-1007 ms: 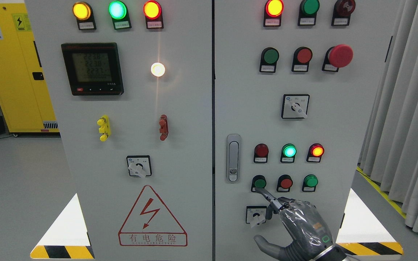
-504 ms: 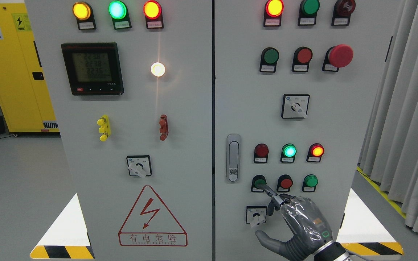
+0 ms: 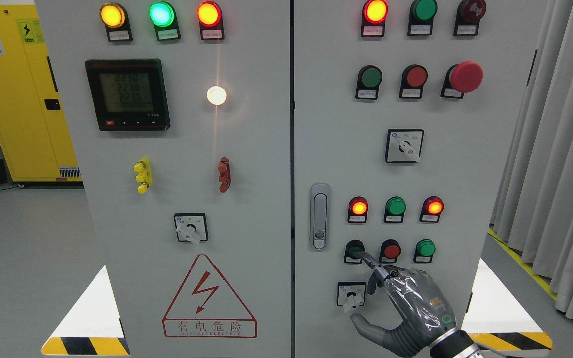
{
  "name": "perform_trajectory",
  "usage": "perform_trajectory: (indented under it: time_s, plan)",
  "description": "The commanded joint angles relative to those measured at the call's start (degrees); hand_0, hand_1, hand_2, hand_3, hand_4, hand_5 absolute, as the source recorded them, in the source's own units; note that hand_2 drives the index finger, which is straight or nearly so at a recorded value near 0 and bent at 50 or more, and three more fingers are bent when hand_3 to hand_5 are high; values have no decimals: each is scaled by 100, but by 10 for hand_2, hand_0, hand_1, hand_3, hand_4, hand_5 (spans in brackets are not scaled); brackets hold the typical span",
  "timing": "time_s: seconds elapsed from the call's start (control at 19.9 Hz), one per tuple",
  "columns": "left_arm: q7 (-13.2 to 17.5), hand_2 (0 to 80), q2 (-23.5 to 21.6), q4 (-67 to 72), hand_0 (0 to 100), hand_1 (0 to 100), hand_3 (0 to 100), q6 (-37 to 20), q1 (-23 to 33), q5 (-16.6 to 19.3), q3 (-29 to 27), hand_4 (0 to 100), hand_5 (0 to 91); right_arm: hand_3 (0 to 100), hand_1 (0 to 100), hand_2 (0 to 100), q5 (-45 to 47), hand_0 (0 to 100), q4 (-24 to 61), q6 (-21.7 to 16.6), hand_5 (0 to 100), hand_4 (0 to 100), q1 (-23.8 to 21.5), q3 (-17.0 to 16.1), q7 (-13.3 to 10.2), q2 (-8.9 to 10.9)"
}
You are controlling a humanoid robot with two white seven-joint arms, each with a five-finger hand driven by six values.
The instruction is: Press green start button
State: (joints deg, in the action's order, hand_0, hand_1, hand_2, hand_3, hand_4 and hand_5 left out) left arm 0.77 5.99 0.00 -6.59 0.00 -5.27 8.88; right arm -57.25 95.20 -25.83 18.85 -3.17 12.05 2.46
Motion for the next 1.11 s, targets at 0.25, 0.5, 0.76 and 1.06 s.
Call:
perform_trajectory:
  time_s: [0.25,0.5,0.76,1.06]
  plan:
    - [2,0,-1,-150,120,556,0,0,-185,0,0,0,0,606,603,0,327,280,235,-1,624,599,-196,-105,-10,-61]
    - [2,0,-1,-150,120,556,0,0,-185,0,0,0,0,615,581,0,1136,296,604,-27,563,617,-618,-210,-1,-52]
    - [2,0,-1,-150,120,556,0,9,-185,0,0,0,0,552,548,0,2206,297,798,-194,436,553,-917,-149,60,-17]
    - [2,0,-1,-150,120,556,0,0,-185,0,0,0,0,79,514,0,4474,278,1105,-116,17,111,-1523,-122,1150,-17]
